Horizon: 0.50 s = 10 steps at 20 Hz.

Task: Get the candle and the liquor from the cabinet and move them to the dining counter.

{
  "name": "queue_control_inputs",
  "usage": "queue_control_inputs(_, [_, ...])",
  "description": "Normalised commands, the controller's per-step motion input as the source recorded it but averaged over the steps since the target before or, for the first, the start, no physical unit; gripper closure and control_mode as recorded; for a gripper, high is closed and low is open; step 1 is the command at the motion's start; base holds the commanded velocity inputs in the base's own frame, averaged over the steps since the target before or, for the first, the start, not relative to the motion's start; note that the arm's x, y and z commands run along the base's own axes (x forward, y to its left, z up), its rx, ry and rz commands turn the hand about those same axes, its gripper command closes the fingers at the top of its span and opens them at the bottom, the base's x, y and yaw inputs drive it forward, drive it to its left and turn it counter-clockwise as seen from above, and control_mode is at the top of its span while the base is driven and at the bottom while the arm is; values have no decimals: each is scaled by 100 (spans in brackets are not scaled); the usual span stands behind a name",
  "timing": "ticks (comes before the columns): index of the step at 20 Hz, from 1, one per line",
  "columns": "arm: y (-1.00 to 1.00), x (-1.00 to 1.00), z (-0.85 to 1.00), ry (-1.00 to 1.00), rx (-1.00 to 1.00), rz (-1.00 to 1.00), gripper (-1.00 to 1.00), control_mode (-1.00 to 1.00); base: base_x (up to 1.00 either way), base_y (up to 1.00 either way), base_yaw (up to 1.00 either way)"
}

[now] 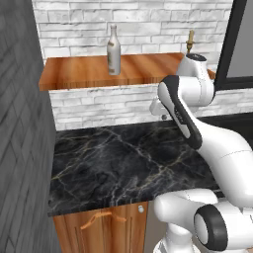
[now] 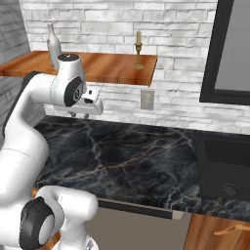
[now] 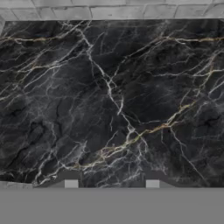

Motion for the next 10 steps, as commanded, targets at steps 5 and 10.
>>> queue_control_inputs(5, [3,0,3,-10,-1,0,-100,-100,0,0,0])
queue_control_inputs(10, [28,-8,50,-34,-3,1,-100,-100,0,0,0])
